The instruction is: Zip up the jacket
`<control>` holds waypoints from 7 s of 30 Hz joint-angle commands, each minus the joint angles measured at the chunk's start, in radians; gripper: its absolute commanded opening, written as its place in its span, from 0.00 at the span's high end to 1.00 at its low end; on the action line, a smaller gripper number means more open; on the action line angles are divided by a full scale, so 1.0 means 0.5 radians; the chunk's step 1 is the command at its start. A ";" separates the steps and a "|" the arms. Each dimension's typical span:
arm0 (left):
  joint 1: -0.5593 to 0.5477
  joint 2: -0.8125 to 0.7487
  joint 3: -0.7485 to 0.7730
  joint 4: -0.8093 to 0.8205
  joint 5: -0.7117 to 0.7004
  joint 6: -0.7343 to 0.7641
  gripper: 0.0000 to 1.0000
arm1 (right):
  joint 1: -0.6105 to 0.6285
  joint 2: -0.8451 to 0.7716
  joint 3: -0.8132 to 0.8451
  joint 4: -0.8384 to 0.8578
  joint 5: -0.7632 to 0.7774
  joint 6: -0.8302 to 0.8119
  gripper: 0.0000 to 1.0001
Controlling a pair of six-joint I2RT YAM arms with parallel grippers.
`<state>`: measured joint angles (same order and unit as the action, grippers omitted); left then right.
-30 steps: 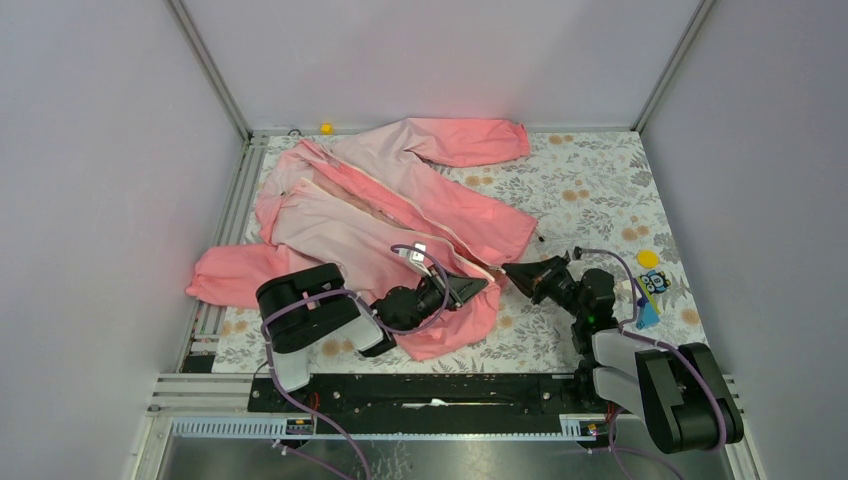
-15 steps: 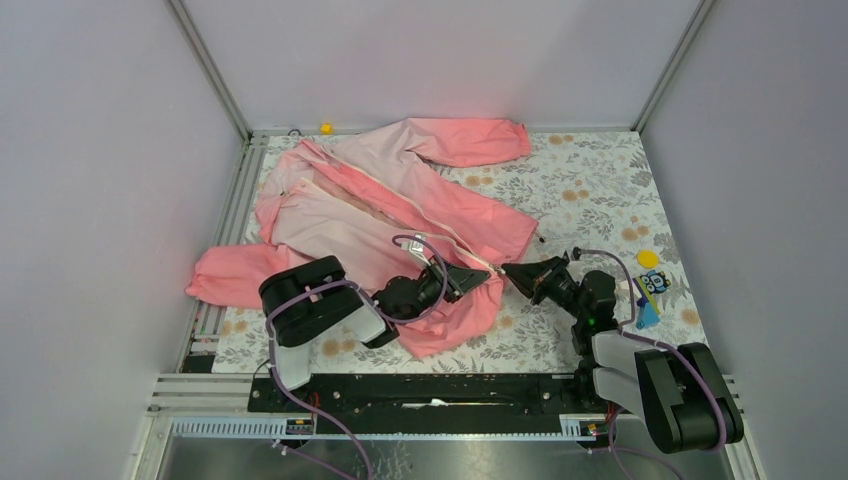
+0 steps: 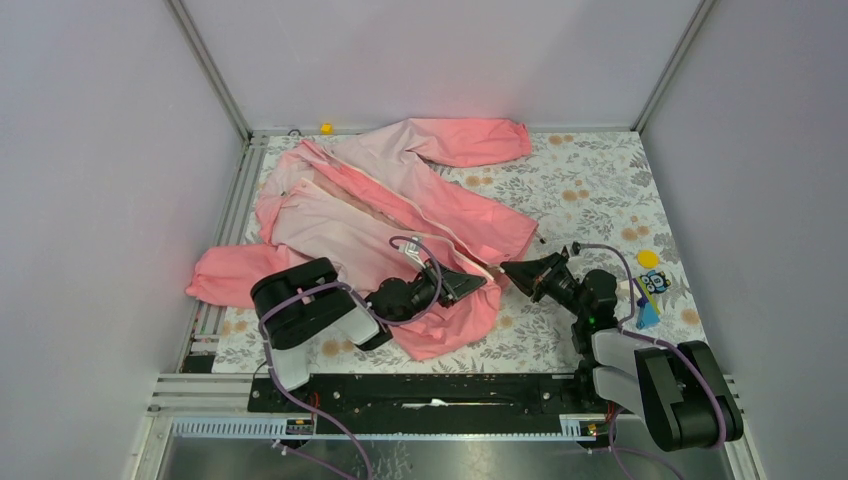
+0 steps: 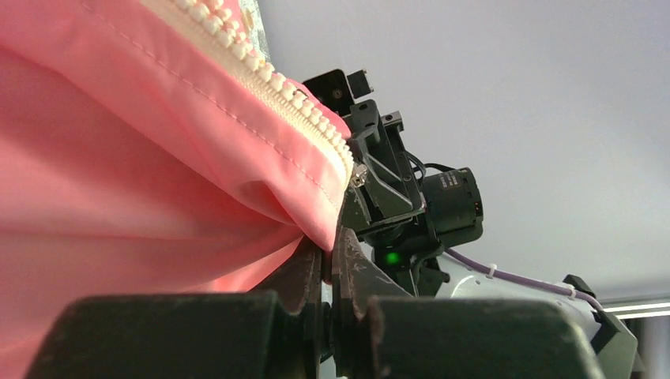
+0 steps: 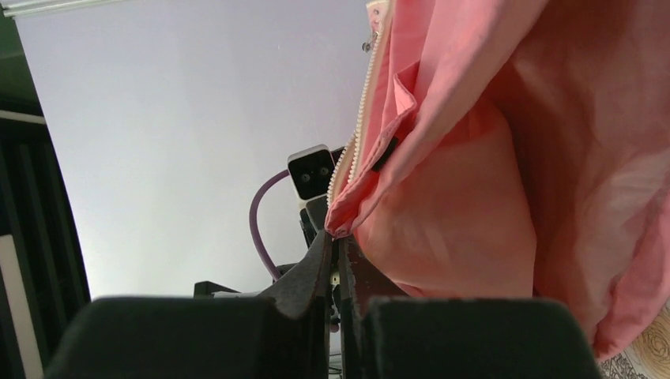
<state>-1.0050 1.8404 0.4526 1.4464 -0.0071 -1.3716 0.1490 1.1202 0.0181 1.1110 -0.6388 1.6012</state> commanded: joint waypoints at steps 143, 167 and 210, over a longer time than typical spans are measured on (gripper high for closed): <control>-0.130 -0.018 0.101 0.338 -0.107 -0.330 1.00 | 0.114 -0.241 0.342 -0.835 -0.275 -0.892 0.96; -0.205 0.081 0.337 0.321 -0.091 -0.387 1.00 | 0.375 -0.297 0.391 -1.327 0.275 -1.349 1.00; -0.233 0.275 0.196 0.335 -0.182 -0.518 1.00 | 0.455 -0.831 0.684 -2.411 0.697 -1.676 0.44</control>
<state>-1.1175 1.9640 0.5446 1.4132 -0.1013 -1.6058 0.3786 0.7399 0.3248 0.0071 -0.2951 0.7845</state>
